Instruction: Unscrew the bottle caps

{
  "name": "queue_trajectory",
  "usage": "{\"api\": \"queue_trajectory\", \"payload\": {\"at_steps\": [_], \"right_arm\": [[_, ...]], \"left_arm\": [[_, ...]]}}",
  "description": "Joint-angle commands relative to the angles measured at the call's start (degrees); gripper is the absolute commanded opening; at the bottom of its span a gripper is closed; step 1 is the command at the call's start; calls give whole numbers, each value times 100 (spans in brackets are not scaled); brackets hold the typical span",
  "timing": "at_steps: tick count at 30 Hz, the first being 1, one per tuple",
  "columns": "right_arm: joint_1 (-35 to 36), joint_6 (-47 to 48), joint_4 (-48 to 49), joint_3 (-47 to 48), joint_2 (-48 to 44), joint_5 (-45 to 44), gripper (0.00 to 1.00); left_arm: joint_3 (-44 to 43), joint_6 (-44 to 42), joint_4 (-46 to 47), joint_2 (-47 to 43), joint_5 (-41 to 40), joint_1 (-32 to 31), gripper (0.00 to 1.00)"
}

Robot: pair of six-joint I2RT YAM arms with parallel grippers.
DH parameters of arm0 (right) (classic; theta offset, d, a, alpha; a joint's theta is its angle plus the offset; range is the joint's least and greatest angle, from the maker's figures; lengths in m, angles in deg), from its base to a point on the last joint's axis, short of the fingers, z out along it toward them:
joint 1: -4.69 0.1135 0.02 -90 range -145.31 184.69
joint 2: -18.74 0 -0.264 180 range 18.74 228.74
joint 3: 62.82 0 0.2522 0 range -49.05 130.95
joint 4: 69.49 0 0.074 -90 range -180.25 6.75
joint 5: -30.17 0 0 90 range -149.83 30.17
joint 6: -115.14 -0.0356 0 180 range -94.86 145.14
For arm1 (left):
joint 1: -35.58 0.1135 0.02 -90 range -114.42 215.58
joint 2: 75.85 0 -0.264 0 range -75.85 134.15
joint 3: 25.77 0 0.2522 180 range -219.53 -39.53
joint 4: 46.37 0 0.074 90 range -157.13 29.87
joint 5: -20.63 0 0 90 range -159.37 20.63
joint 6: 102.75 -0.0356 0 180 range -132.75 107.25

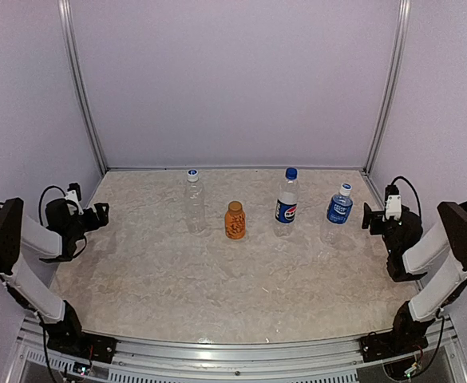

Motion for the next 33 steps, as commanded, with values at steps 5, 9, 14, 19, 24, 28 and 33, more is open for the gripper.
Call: {"api": "queue_trajectory", "payload": {"at_steps": [5,9,14,19,24,28,33], "right_arm": [[-93,-595,-2751,740,-1730,-584,99],[-108,-852,-4517,1403,-2751,98,99],[-103,-1360,-6369,2456,-3307,1558,99],[469,-1580,-7481,3668,-3258,2213,90],[2396,-1067,-8510,5280,-2558,948,90],[3612,-971,-9061,6512,-1513,288,98],[4799,-959,-9329,8090,281,-336,98]], "left_arm": [[-101,-12,125,75,58,29,99],[-1048,132,-1998,-314,-137,87,99],[-2700,-246,-4329,-893,2327,635,99],[-3607,-1829,-6890,-1223,3362,24,99],[-3709,-2618,-7879,-1743,3379,-1100,99],[-4091,-2415,-8023,-1590,2904,-1805,99],[-4574,-2153,-8169,-1291,3048,-1751,99]]}}
